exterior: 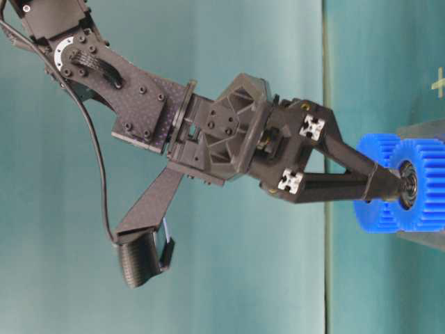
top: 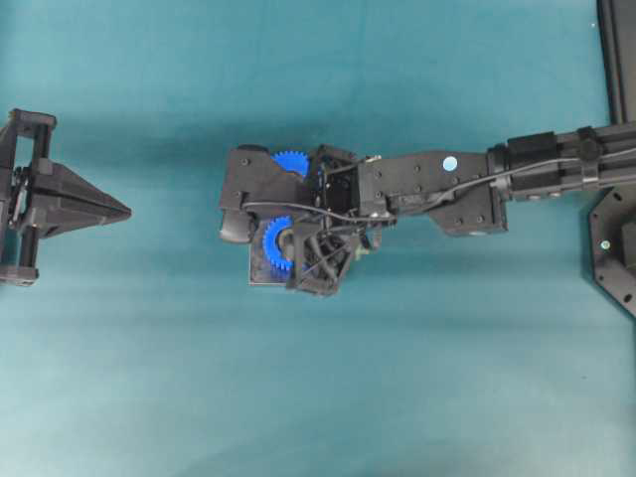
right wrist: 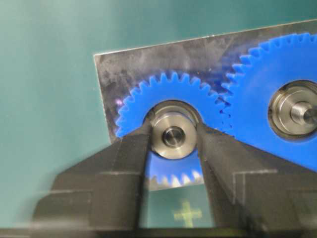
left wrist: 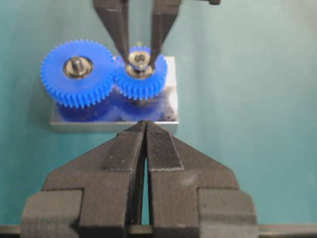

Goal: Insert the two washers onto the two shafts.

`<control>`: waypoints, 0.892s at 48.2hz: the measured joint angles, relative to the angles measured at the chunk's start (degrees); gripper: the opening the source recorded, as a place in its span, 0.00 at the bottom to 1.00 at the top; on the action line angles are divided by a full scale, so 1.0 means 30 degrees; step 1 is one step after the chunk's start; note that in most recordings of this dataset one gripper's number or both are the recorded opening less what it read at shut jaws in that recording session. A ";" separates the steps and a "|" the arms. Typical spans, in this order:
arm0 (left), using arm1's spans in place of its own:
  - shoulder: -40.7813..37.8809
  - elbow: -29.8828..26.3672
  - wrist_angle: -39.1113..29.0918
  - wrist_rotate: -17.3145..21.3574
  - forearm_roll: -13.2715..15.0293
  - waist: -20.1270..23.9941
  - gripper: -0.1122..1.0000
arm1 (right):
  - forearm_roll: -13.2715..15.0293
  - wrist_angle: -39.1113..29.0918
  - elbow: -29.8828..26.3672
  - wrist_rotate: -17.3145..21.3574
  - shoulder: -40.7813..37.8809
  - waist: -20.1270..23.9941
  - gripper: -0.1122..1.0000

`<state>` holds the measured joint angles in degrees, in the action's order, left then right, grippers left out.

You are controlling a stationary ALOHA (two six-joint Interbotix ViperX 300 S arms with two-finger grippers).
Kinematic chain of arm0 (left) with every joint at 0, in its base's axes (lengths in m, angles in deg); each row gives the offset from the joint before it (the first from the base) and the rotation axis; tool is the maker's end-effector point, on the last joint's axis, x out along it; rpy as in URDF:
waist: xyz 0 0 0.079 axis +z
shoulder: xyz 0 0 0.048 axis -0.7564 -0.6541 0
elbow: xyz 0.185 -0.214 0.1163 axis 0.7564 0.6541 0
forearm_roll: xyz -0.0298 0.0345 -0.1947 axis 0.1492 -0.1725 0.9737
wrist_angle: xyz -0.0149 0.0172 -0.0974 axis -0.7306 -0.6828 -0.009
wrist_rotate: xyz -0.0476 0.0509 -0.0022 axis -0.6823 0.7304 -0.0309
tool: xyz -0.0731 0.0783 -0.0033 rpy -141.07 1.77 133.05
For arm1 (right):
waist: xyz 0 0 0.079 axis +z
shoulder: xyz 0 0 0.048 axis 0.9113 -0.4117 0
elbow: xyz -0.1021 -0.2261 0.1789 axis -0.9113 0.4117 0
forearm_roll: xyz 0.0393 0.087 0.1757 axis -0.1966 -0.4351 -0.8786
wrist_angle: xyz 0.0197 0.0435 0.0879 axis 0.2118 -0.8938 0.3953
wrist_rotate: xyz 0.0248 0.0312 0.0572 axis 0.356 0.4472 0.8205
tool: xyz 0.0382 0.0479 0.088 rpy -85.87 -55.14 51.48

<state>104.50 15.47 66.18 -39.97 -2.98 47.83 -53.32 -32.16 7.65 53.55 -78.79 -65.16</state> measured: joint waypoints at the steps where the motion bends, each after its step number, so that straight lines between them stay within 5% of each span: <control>1: 0.0000 0.0000 0.0000 0.0000 0.0000 -0.0029 0.10 | 0.0029 -0.0029 0.0000 0.0000 0.0000 -0.0059 0.76; 16: 0.0029 -0.0029 -0.0029 0.0000 0.0000 -0.0029 0.10 | 0.0967 -0.0498 -0.0059 -0.0029 0.0029 -0.0059 0.76; 43: 0.0029 0.0000 0.0000 -0.0029 0.0000 -0.0029 0.10 | 0.0967 0.0176 0.0645 -0.0029 0.1787 0.0146 0.75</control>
<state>104.59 15.47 66.18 -40.06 -2.98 47.74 -50.42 -31.64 9.58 53.46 -73.43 -64.72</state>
